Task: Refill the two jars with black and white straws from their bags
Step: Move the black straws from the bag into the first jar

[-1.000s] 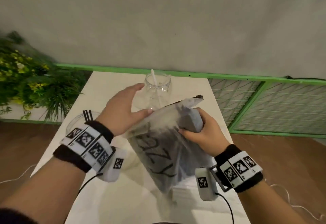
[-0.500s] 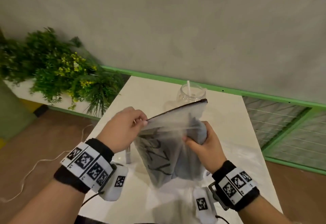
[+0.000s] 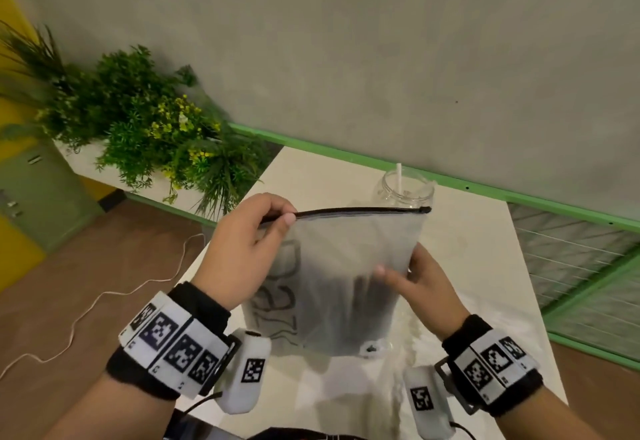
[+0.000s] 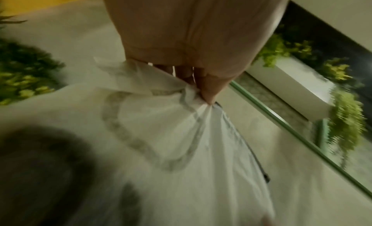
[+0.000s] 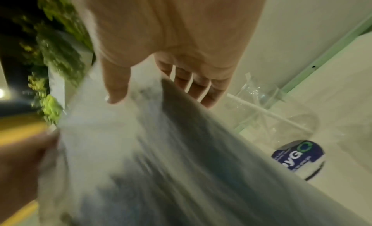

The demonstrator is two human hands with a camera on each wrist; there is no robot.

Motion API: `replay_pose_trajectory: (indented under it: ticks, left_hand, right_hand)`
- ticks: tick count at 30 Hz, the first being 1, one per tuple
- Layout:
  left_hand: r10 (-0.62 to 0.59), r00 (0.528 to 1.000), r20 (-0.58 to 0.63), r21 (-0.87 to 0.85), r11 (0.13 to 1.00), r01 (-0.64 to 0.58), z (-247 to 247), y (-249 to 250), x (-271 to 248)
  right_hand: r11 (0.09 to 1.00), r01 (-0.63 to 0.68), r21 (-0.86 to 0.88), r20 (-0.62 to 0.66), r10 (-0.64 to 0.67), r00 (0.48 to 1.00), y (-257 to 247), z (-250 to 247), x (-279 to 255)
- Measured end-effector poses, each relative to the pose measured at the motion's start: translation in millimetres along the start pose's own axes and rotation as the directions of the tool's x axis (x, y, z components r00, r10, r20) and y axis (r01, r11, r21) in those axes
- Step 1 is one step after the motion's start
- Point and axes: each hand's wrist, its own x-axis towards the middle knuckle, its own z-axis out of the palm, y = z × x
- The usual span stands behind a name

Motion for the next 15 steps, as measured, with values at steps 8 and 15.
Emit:
replay_pose_trajectory:
  ticks: [8,15]
  left_hand:
    - [-0.079,0.996,-0.029,-0.007,0.997,0.079,0,-11,-6]
    - [-0.006,0.997,0.077,0.209,0.978,-0.01,-5,0,1]
  right_hand:
    - [0.959,0.081,0.271,-0.222,-0.019,0.975,-33,4,21]
    - [0.948,0.113,0.297,-0.229,-0.044,0.972,-44,0,14]
